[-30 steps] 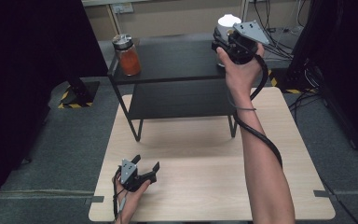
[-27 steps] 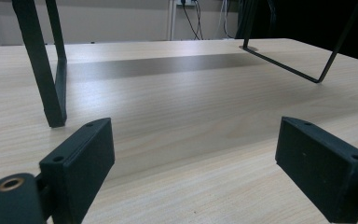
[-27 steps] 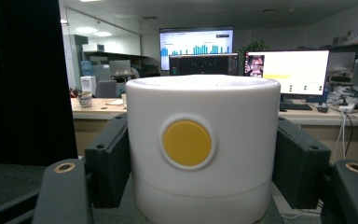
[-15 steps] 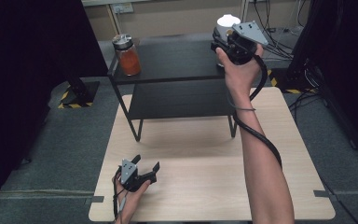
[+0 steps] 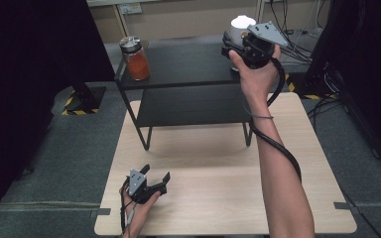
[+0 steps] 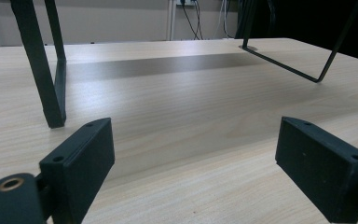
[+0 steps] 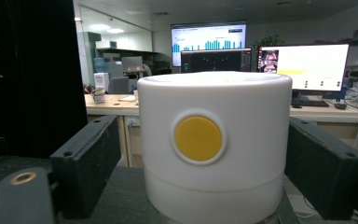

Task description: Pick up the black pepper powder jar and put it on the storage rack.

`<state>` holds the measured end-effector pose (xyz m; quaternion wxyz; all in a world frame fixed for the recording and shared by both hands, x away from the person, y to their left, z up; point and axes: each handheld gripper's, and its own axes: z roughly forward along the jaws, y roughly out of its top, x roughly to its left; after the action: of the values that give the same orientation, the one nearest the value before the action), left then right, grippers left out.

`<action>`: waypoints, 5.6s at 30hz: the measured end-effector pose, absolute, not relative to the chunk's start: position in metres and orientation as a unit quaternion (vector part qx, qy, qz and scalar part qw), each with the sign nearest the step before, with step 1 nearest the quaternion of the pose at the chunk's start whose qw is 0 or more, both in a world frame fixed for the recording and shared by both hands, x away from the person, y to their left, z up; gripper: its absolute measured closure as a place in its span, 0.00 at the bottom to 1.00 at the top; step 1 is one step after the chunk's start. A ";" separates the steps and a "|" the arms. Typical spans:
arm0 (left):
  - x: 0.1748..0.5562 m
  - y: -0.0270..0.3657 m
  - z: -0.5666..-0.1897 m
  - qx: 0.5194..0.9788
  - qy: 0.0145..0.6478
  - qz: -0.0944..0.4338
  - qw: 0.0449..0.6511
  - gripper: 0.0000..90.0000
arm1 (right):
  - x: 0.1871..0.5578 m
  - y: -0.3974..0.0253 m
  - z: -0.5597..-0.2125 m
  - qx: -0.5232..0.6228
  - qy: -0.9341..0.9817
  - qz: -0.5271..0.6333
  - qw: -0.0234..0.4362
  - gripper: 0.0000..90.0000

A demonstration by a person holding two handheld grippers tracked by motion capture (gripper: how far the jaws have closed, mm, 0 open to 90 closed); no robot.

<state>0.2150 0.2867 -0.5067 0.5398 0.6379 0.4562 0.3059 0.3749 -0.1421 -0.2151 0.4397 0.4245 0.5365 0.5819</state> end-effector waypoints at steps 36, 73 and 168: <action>0.214 0.286 -0.507 0.640 0.452 0.310 0.538 0.12 | 0.346 -0.150 -0.228 0.396 0.541 0.595 0.443 0.09; 0.214 0.284 -0.507 0.641 0.450 0.311 0.539 0.12 | 0.300 -0.162 -0.278 0.373 0.546 0.617 0.426 0.09; 0.212 0.282 -0.508 0.640 0.448 0.313 0.540 0.12 | 0.226 -0.211 -0.455 0.400 0.630 0.577 0.331 0.09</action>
<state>0.2118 0.2824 -0.5080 0.5401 0.6404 0.4476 0.3127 0.2256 -0.2107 -0.4547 0.3313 0.4002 0.6303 0.5768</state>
